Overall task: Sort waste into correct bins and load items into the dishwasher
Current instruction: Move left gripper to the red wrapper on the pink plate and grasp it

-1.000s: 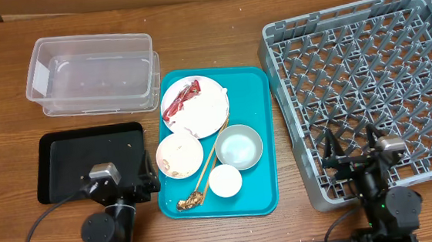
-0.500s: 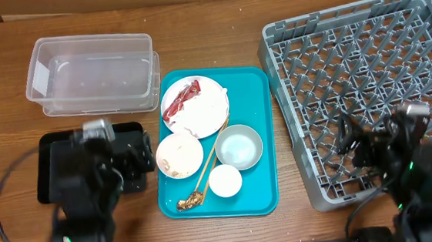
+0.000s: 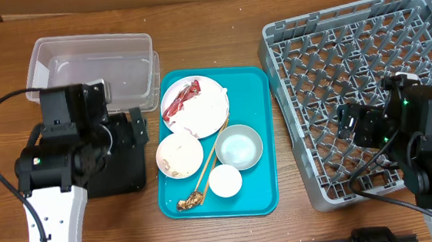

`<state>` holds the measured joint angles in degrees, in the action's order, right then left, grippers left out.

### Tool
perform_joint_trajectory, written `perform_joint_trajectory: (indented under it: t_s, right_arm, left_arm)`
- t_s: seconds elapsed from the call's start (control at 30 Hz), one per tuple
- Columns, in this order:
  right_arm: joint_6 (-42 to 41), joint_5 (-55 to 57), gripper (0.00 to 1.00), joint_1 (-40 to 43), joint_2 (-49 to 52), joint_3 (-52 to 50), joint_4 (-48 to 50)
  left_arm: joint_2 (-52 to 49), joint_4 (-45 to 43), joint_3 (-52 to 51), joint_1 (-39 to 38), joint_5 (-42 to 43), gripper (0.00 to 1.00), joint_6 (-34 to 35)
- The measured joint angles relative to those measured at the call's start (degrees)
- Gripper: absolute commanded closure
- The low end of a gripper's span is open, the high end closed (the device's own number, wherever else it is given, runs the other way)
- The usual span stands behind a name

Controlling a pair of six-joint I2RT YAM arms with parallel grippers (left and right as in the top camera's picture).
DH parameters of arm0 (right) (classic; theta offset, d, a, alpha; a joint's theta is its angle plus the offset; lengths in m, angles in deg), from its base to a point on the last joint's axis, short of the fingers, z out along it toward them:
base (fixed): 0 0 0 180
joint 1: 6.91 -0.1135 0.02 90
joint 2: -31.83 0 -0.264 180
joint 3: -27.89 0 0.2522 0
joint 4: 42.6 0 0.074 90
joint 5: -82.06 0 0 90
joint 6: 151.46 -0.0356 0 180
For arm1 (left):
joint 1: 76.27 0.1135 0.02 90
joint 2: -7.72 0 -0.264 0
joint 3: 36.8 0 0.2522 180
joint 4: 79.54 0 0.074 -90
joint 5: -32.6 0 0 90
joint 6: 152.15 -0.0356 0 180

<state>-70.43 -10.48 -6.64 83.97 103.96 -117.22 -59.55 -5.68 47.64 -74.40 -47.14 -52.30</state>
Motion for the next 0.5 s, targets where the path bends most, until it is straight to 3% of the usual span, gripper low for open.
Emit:
perform_joint_trajectory:
  t_s: [0.2,0.5]
  right_arm:
    - [0.0,0.0,0.0,0.0,-0.1,0.0,-0.1]
    - [0.0,0.0,0.0,0.0,-0.1,0.1,-0.7]
  left_arm:
    - [-2.6,-9.9,0.2,-2.3,2.2,0.07,-1.2]
    - [-16.9,-21.4,0.6,-16.0,-3.8,0.1,-4.3]
